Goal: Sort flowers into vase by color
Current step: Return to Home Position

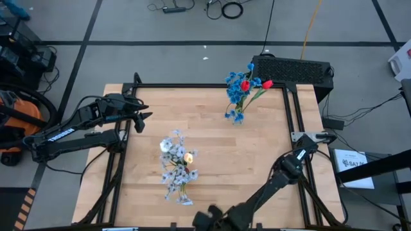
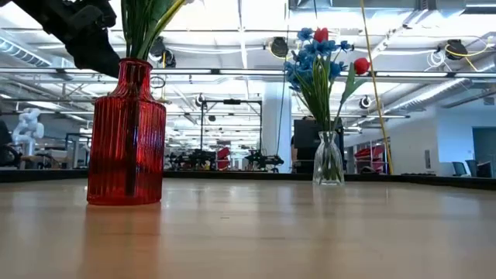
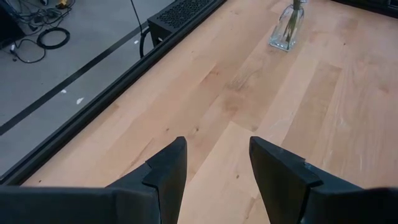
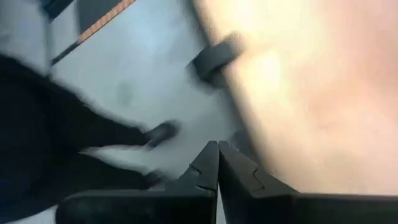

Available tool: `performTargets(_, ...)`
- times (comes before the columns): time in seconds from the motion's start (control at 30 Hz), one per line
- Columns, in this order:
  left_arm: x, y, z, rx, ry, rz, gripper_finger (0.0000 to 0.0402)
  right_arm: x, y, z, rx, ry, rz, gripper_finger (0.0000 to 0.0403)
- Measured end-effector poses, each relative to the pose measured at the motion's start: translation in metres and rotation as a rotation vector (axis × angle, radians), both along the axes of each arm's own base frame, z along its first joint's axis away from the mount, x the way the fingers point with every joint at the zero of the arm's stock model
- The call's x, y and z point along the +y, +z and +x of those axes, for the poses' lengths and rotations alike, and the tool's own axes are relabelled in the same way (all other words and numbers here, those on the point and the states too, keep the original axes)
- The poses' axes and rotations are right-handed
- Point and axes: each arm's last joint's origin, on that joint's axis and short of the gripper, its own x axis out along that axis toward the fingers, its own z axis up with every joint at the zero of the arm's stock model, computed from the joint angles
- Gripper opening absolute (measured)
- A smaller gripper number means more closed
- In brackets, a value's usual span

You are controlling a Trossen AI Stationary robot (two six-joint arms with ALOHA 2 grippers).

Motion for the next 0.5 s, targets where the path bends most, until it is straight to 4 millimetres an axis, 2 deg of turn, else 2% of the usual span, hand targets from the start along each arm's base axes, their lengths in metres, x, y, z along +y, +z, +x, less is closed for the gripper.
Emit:
performTargets(0.17, 0.000, 0.000, 0.000, 0.000, -0.001, 0.000, 0.0180, -0.027, 0.028, -0.021, 0.080, -0.018, -0.206, 0.0000)
performTargets(0.3, 0.000, 0.000, 0.000, -0.003, 0.000, 0.001, 0.0180, -0.043, 0.044, -0.038, 0.163, 0.069, -0.370, 0.0000)
performTargets(0.5, 0.000, 0.000, 0.000, -0.005, 0.004, -0.004, 0.0180, -0.077, 0.041, -0.044, 0.360, 0.189, -0.587, 0.0000)
